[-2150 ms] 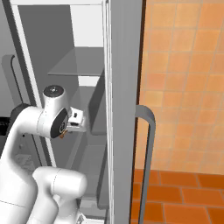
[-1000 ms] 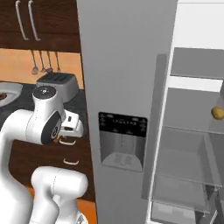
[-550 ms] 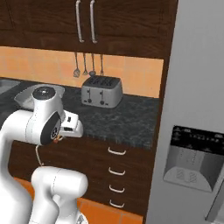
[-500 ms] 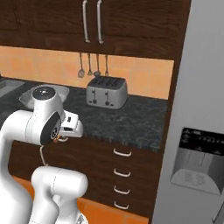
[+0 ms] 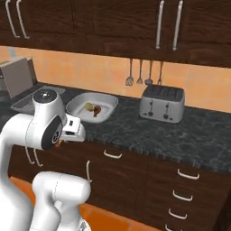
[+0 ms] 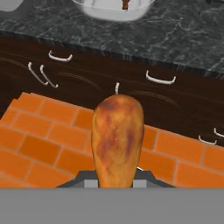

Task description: Place one potato and one chicken drumstick in each tupperware on the nearby counter, to pack two identical lunches.

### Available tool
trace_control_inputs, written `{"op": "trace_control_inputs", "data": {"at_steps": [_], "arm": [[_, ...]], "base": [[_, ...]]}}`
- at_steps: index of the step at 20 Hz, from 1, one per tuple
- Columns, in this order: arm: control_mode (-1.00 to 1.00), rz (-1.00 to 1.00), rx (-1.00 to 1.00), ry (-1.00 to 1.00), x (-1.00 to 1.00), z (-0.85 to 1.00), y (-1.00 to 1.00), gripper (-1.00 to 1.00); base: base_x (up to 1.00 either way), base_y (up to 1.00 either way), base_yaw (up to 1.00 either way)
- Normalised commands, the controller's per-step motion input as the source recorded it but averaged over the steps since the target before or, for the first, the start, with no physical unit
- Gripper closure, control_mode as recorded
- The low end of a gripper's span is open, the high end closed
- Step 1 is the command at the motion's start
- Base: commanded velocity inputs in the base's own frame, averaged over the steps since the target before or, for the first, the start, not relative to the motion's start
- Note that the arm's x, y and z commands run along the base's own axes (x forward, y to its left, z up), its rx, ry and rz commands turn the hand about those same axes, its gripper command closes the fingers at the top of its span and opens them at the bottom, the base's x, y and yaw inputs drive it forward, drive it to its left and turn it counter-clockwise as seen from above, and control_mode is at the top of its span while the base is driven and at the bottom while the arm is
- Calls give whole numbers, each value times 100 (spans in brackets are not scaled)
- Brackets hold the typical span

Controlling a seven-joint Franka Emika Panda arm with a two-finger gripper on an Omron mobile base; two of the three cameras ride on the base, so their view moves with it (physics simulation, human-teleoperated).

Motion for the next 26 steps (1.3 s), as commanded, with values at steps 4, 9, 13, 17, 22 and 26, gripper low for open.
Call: {"op": "trace_control_inputs", "data": {"at_steps": [4,9,13,17,22,26], "arm": [[100,0,0,0,0,0,0,100],[100,0,0,0,0,0,0,100],[100,0,0,0,0,0,0,100],[100,0,0,0,0,0,0,100],[-100,-3,-4,0,10,-9,2,100],[-100,-10,-9,0,54,-42,-12,100]], "base": [[64,100,4],[84,100,0],[85,100,0],[78,100,-1],[46,51,-10],[0,0,0]]}}
